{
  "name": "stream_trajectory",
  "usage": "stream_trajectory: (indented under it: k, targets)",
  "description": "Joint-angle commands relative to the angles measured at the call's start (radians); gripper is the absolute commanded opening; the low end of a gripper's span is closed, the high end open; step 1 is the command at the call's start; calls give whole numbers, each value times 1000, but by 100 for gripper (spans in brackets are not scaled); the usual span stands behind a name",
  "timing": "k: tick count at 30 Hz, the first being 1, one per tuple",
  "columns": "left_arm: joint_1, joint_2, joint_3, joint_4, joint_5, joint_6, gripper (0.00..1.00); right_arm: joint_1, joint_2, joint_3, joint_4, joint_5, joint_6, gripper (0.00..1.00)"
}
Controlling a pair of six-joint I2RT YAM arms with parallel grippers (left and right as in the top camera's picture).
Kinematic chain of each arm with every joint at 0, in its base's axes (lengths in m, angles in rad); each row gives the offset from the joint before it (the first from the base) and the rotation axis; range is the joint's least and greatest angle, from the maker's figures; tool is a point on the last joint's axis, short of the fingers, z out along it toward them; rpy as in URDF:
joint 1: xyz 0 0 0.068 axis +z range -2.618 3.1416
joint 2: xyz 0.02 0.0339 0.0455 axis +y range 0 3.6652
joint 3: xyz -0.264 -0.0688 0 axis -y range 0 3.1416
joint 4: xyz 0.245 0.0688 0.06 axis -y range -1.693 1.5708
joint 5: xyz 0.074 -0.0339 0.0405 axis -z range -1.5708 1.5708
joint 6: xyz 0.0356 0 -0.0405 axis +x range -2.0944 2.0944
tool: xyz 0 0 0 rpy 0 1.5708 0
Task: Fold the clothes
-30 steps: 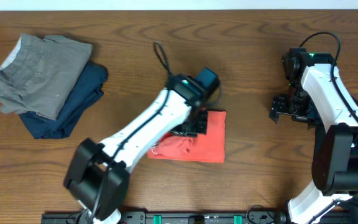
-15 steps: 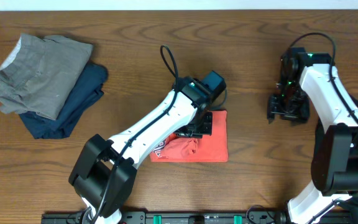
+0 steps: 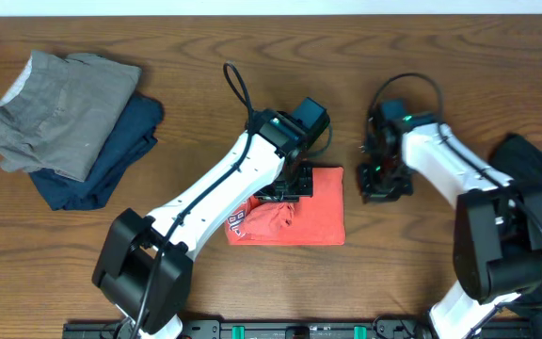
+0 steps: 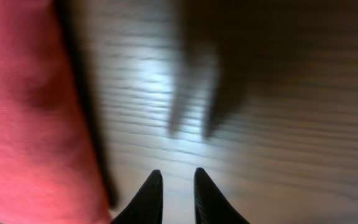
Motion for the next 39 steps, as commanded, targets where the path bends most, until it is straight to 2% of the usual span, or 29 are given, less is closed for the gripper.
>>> stream_trajectory:
  k: [1,9,23,24,26,28,34,39]
  targets:
    - [3,-37,17,-8,43,17,6,52,-16,-41,43,-49,107,11]
    - [3,-96,56,-5,43,18,6,127,-16,-100,154,-123,166,9]
    - [-10,-98,56,39,55,-25,7,143,-16,-101,161,-126,172,8]
    - [-14,-98,56,39,55,-25,15,143,-16,-101,161,-126,172,8]
    - [-26,-98,56,39,56,-26,37,143,-16,-101,161,-126,172,8]
    - [-39,-98,56,40,67,-29,49,143,-16,-101,161,-123,167,9]
    - [-62,-99,56,53,127,-24,51,134,-16,-101,157,-104,161,15]
    - [-8,-127,56,28,129,64,51,91,-20,-60,60,-18,161,18]
